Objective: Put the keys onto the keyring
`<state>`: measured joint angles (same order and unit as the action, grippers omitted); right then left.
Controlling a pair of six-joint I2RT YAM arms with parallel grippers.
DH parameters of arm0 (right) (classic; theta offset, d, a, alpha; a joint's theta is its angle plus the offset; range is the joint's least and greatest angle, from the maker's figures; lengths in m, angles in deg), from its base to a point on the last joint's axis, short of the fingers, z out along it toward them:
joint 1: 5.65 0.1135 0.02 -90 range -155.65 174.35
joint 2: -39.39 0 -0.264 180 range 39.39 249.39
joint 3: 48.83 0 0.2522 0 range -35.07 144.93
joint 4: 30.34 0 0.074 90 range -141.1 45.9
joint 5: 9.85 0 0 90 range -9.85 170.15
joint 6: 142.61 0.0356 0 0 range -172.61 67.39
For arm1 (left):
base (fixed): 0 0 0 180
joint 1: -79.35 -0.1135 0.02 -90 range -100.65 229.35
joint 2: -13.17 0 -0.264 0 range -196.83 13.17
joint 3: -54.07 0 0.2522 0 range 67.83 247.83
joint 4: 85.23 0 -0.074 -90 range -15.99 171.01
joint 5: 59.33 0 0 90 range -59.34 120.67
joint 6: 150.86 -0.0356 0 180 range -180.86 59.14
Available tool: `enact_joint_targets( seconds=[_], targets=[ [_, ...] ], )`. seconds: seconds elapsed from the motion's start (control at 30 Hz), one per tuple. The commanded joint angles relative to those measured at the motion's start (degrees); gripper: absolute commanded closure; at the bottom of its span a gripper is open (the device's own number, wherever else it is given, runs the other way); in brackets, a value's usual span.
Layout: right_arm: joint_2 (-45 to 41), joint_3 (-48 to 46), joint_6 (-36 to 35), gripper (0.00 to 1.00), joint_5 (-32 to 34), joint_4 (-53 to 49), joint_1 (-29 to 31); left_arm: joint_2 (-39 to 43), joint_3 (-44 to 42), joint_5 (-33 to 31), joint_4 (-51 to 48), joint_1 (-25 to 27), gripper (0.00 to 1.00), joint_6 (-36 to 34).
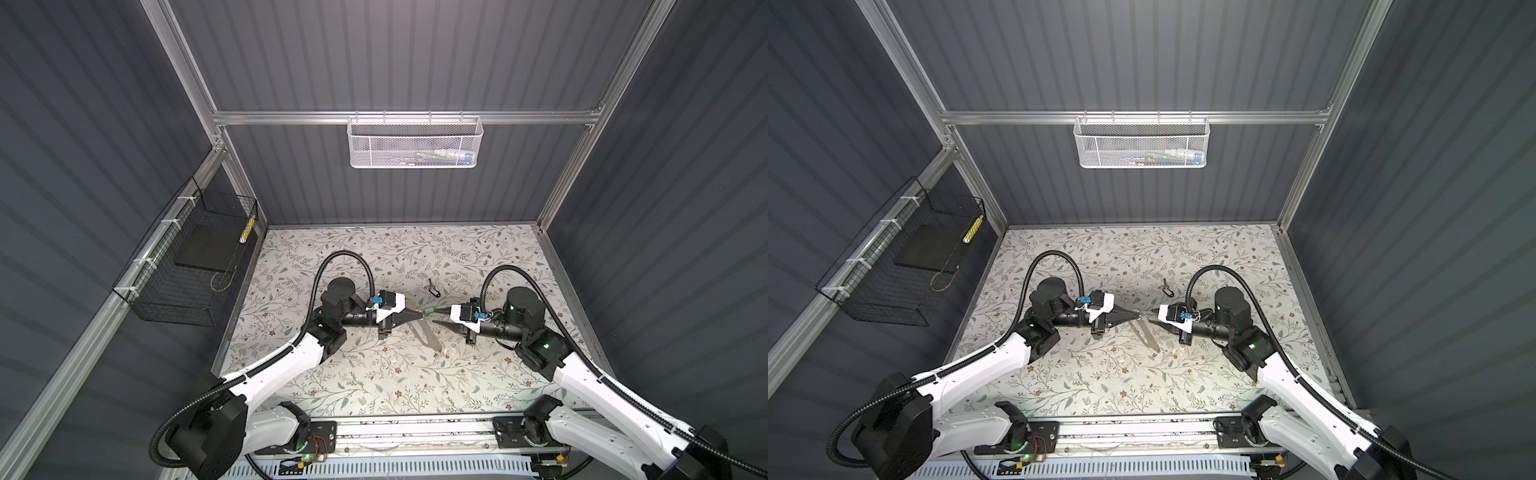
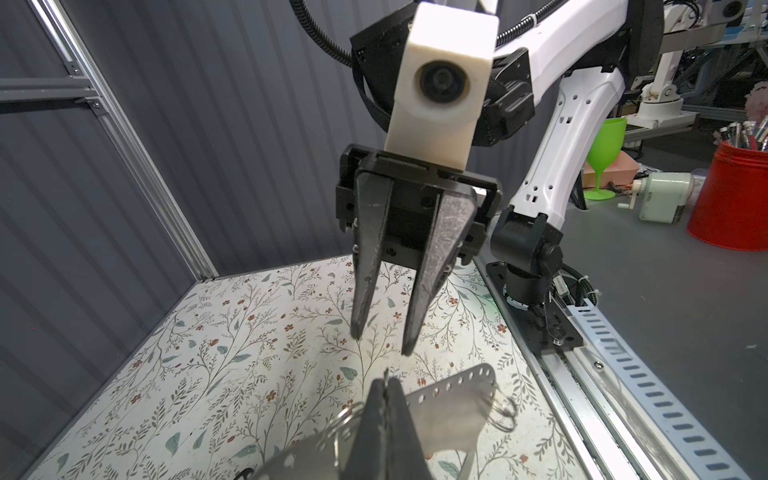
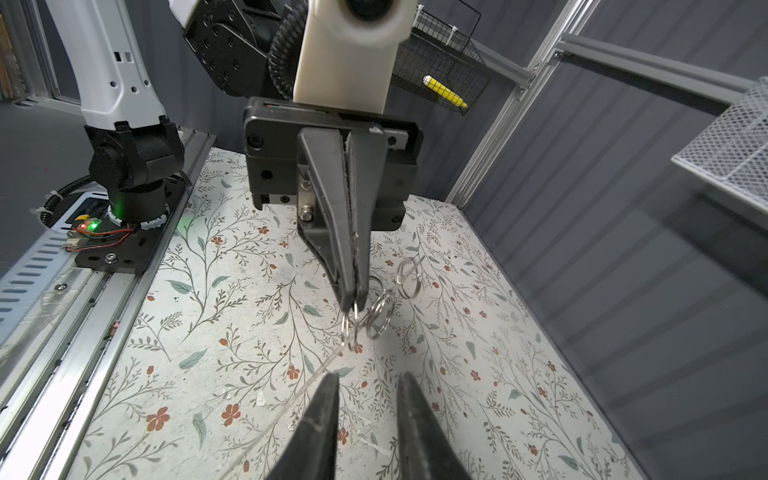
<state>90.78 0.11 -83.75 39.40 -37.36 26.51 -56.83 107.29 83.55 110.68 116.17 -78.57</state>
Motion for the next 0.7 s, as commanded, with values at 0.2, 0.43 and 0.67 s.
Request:
enact_joint_targets(
  seconds=[0.2,0.43,0.67],
  targets=[
    [-2.81,1.02,23.18,0.68,8.55,-5.92,0.47,2.39,-0.71,-11.09,-1.54,0.99,1.0,-2.1],
    [-2.95,3.69,33.05,0.65,19.2,-11.62,5.64,1.79,-1.24,-15.52,0.07,2.03,1.0,-1.08],
    [2.79,10.32,36.52,0.62,30.05,-15.76,9.33,2.22,-0.79,-18.34,-0.67,2.73,1.0,-1.57]
  ],
)
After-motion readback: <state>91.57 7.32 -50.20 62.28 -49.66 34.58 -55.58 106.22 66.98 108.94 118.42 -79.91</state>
